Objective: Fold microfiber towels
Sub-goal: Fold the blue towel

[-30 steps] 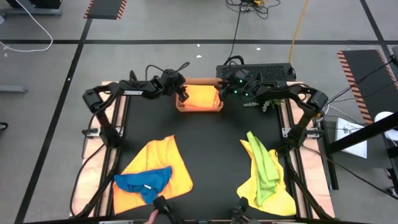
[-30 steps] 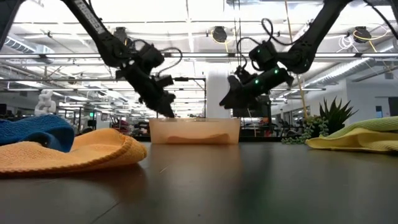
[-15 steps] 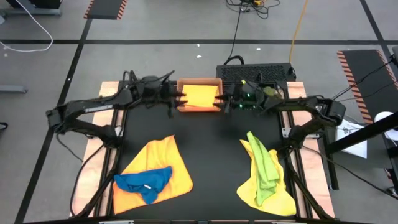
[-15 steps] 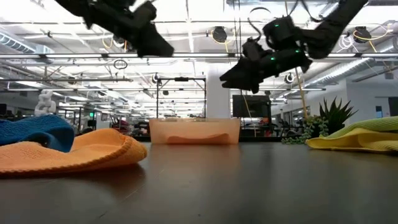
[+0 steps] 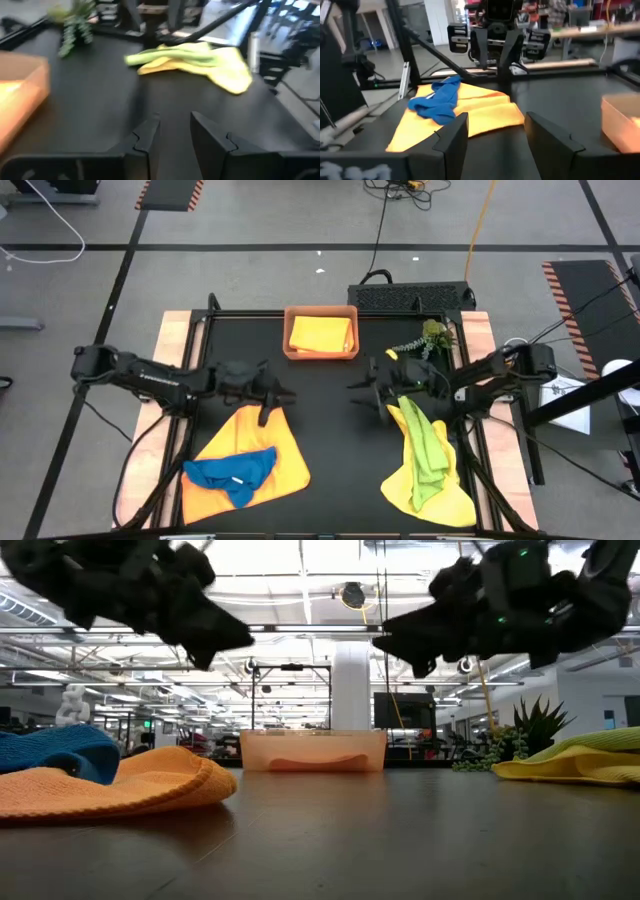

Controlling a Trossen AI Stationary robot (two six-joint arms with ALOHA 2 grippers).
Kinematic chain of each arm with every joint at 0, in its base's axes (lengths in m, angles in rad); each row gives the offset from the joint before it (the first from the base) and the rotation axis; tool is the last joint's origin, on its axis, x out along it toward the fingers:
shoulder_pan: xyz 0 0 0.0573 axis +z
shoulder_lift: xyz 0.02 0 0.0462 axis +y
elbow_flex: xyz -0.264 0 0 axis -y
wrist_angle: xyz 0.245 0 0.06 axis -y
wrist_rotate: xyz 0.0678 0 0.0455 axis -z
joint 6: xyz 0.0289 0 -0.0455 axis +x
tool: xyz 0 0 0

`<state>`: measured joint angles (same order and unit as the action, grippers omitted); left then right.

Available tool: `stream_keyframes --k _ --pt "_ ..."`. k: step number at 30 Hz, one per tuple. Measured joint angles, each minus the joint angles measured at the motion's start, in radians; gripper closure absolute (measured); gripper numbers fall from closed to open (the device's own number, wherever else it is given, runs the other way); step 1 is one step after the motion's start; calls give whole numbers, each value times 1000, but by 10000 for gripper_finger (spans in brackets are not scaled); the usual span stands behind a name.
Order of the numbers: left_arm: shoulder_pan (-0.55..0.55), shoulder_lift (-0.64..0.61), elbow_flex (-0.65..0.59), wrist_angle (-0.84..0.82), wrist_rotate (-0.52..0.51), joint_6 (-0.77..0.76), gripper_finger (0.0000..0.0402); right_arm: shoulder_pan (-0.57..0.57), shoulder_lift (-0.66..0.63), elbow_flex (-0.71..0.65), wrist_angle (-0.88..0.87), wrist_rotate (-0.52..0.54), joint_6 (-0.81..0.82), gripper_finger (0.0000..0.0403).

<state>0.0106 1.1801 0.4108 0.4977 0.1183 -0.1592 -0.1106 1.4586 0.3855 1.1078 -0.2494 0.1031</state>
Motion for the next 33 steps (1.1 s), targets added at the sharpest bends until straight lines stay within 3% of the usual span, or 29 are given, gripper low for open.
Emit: stream_keyframes --k 3,6,14,18,22,29,33 --pt "-86 0 -2 -22 -166 -3 295 67 0 0 20 82 -71 218" --pt "-130 0 42 -147 -298 7 295 96 0 17 32 116 -117 218" --pt "-219 14 230 -428 -311 -33 295 102 0 25 26 123 -109 218" --pt "-276 25 300 -584 -354 -80 295 133 0 27 52 123 -25 218" --pt "-302 62 296 -732 -392 -203 295 191 0 27 63 122 -46 218" --pt "-345 145 337 -807 -183 -412 295 262 1 27 88 124 -79 218" --pt "-424 143 462 -1070 -267 -487 295 300 1 27 124 123 -95 218"
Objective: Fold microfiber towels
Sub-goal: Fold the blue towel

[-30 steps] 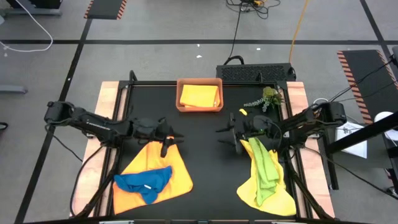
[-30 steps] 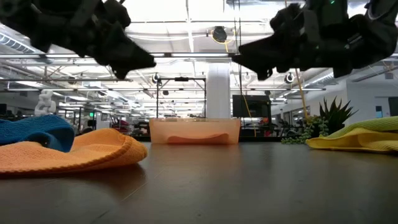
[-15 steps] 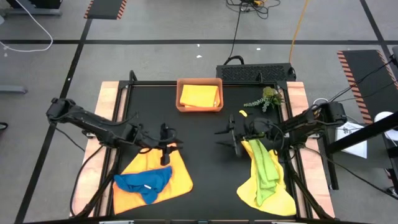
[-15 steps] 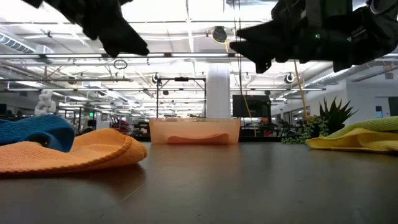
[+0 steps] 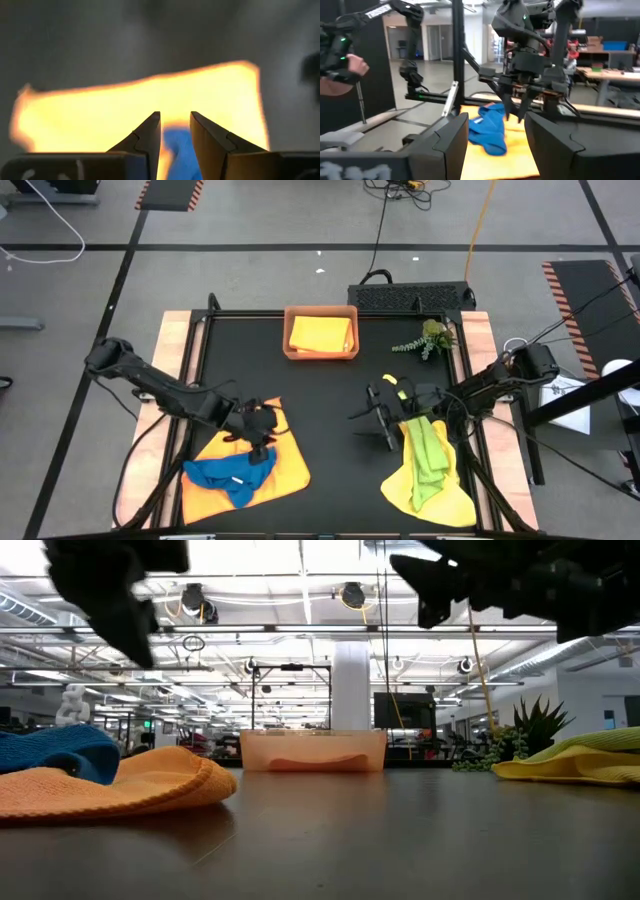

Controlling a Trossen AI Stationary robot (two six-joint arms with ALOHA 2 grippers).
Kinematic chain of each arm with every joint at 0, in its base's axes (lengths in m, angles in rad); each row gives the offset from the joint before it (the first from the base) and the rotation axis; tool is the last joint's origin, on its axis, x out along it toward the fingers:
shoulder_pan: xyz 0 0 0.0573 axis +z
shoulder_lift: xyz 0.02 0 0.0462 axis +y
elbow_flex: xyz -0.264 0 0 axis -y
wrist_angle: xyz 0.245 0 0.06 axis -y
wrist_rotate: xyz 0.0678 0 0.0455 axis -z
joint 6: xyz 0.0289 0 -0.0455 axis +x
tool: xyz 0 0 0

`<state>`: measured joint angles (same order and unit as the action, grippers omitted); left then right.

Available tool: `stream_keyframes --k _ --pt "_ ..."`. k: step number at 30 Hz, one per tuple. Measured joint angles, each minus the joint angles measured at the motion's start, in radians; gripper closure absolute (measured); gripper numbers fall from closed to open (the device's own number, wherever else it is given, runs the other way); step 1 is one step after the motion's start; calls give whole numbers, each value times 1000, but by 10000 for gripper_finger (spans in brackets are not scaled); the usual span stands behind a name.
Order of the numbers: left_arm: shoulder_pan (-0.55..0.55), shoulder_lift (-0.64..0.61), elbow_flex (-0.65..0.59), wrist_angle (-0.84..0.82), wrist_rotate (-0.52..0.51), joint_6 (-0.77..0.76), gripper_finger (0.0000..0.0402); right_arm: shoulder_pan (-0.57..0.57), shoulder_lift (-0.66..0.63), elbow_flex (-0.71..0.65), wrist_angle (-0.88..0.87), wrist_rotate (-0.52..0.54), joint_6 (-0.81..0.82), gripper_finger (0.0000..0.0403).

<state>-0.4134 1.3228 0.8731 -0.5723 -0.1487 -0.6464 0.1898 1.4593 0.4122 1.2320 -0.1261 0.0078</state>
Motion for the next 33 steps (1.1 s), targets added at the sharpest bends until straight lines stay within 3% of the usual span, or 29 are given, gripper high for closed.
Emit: stream_keyframes --k 3,8,17,26,30,33 --pt "-52 -1 26 -96 -39 -79 295 18 0 0 18 0 -25 218" --pt "-134 0 -62 -100 14 -200 295 34 0 0 31 19 -63 218" --pt "-216 0 -248 233 128 -447 295 62 0 0 42 53 -73 218" --pt "-255 0 -337 287 83 -489 295 175 17 0 69 52 -107 218" --pt "-256 0 -359 294 48 -496 295 253 84 7 139 51 -130 218" --pt "-256 0 -352 289 83 -487 296 292 147 34 136 50 -151 218"
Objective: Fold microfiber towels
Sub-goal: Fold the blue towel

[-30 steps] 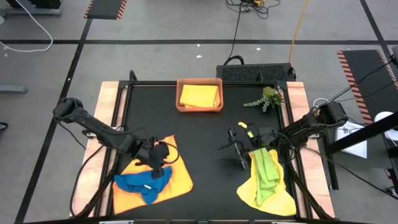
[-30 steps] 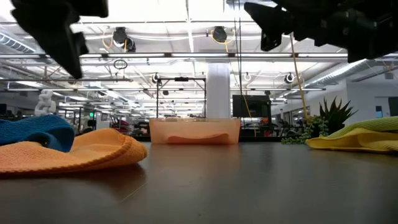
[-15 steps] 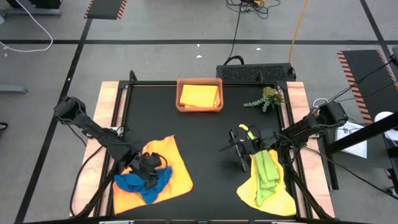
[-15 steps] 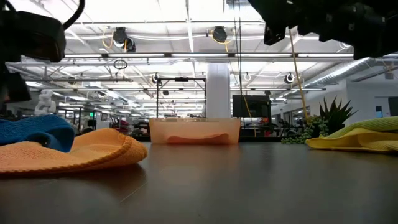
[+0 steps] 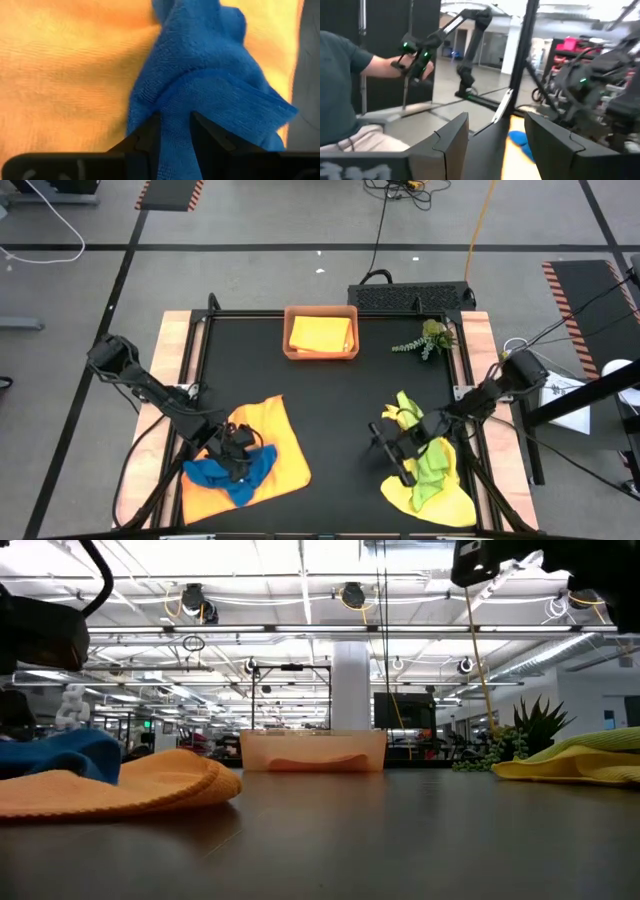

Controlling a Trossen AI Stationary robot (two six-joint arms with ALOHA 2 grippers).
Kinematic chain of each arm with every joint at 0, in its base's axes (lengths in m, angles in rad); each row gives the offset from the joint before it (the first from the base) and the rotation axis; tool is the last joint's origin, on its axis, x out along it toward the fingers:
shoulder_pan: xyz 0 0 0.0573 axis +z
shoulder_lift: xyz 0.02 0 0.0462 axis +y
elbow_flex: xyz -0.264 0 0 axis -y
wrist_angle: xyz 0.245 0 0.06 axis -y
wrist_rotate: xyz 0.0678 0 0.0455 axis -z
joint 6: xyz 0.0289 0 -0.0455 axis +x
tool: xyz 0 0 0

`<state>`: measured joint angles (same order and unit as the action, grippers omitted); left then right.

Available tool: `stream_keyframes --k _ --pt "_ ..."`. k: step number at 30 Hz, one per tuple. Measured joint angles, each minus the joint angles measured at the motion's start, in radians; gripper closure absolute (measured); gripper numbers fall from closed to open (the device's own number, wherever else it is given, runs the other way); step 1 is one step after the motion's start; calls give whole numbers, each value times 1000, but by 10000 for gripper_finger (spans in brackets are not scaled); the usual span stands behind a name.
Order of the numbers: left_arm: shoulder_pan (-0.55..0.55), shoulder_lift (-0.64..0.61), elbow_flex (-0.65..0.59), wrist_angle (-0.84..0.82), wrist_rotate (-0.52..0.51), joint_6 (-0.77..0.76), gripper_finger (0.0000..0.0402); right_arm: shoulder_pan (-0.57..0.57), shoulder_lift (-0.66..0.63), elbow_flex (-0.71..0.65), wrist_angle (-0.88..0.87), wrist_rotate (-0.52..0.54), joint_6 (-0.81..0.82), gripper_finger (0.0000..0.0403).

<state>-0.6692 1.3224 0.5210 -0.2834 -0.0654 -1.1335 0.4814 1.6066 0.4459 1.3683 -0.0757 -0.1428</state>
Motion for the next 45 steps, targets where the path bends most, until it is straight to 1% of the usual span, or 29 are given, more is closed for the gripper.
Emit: stream_keyframes --k 3,7,8,10,14,17,19,22,25,30,33,36,38,41,43,45 --pt "-1 0 27 -3 13 49 313 13 67 50 0 1 20 218" --pt "-1 0 70 -4 13 105 383 18 159 133 -12 1 57 218" --pt "-1 0 83 -4 12 108 391 18 182 153 -13 1 59 218" --pt "-5 0 113 -5 -17 118 394 18 226 190 -14 1 75 218" --pt "-31 0 167 -3 -121 149 398 18 289 243 -20 1 116 218" --pt "-56 0 193 0 -202 156 399 18 309 263 -23 1 128 218" --pt "-67 0 196 2 -228 144 399 18 311 268 -21 1 128 218" --pt "-68 0 196 -11 -228 138 390 18 312 267 -25 1 128 218" --pt "-68 0 196 -58 -226 135 383 18 312 267 -29 1 125 218" --pt "-71 0 196 -237 -186 78 390 18 312 267 -61 4 121 218" --pt "-84 0 195 -314 -162 28 393 18 312 267 -82 42 120 218" --pt "-95 0 195 -283 -115 24 374 18 312 267 -88 72 127 218" --pt "-96 0 195 -249 -99 25 346 18 312 267 -92 75 130 218" --pt "-97 0 195 -257 -87 14 298 18 312 267 -94 76 131 218" --pt "-96 0 195 -286 -39 -20 267 18 312 267 -94 76 131 218" --pt "-96 0 195 -327 43 -89 244 18 312 267 -94 76 131 218"
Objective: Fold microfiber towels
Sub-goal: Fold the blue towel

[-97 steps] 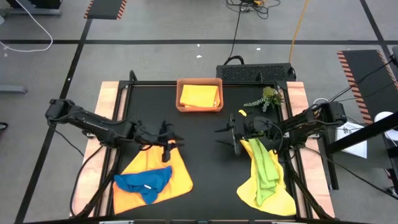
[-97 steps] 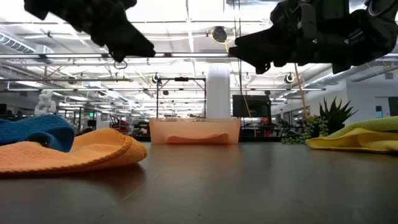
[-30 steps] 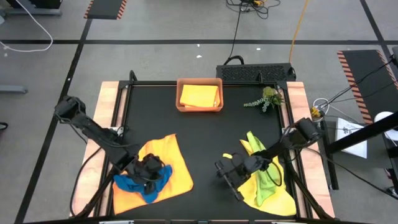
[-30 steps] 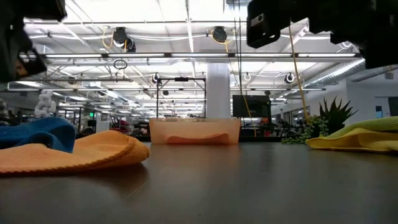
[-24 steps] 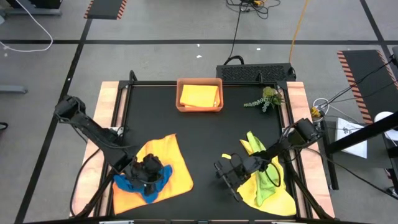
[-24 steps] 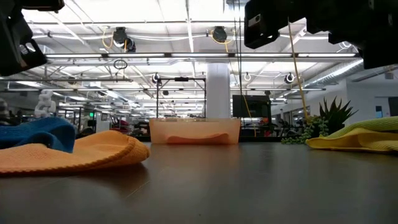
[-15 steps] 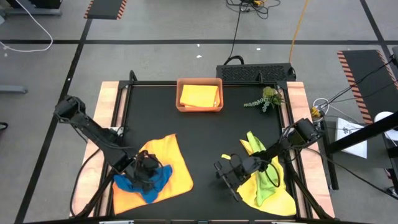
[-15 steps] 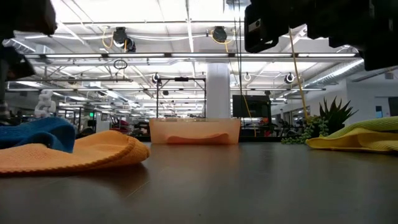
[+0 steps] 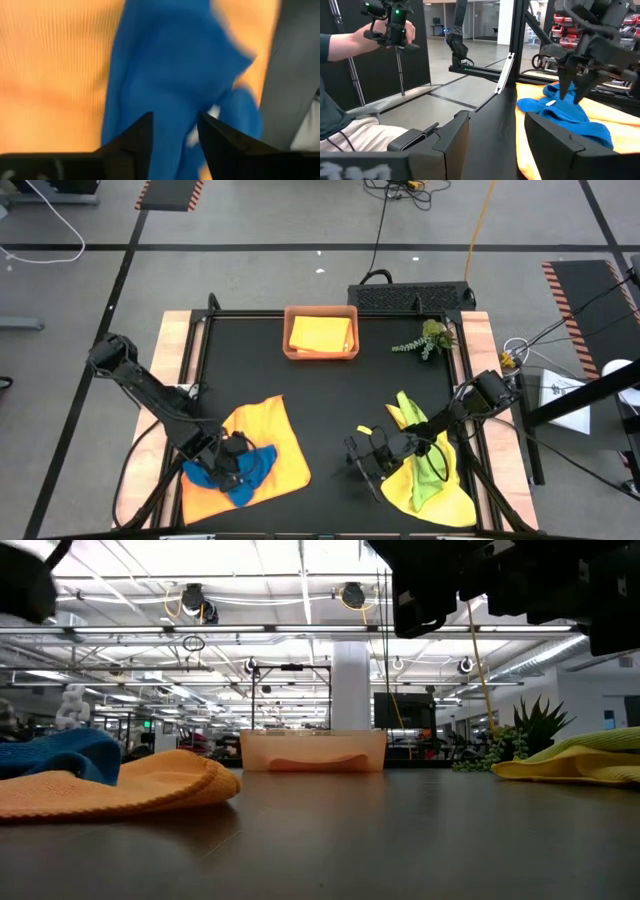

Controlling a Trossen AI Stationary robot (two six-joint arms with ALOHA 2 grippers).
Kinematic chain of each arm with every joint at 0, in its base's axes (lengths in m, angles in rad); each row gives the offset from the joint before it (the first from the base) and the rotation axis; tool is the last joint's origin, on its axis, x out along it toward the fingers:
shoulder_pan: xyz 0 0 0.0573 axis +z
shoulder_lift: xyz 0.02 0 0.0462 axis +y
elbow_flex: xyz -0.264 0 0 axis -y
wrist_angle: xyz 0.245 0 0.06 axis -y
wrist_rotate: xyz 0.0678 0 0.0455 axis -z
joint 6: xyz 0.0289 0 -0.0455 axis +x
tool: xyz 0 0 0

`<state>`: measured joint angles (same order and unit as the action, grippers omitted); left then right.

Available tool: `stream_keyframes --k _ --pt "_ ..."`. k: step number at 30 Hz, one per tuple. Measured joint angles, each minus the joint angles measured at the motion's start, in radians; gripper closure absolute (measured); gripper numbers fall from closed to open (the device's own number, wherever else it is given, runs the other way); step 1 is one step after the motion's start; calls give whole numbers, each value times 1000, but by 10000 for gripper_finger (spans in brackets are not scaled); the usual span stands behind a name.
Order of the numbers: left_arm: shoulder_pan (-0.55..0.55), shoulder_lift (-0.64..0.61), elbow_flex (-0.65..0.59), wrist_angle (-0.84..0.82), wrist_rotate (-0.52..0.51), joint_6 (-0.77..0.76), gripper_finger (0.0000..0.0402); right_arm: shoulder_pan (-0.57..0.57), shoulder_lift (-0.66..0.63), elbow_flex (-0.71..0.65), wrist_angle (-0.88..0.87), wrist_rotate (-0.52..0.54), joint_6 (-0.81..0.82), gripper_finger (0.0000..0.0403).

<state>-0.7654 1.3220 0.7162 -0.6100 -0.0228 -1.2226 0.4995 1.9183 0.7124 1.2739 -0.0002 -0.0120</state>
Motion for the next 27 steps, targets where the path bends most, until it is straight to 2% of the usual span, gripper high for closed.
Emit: stream_keyframes --k 3,5,8,10,13,16,18,23,27 --pt "-20 0 0 -29 110 -117 239 0 0 0 0 0 0 218" --pt "-45 1 15 -54 164 -179 254 0 0 0 0 0 0 218" --pt "-92 1 84 -116 169 -220 289 0 0 0 0 1 0 218" --pt "-122 1 143 -179 138 -232 313 0 0 0 0 4 0 218" --pt "-167 1 231 -241 12 -228 342 0 0 0 0 5 1 218" --pt "-208 22 273 -252 -135 -174 363 0 0 0 0 5 14 218" --pt "-228 50 276 -250 -181 -144 372 0 0 0 0 5 25 218" --pt "-252 131 252 -252 -183 -115 379 0 0 0 1 6 27 218" --pt "-252 185 239 -202 -158 -87 354 -3 0 0 8 8 25 218"
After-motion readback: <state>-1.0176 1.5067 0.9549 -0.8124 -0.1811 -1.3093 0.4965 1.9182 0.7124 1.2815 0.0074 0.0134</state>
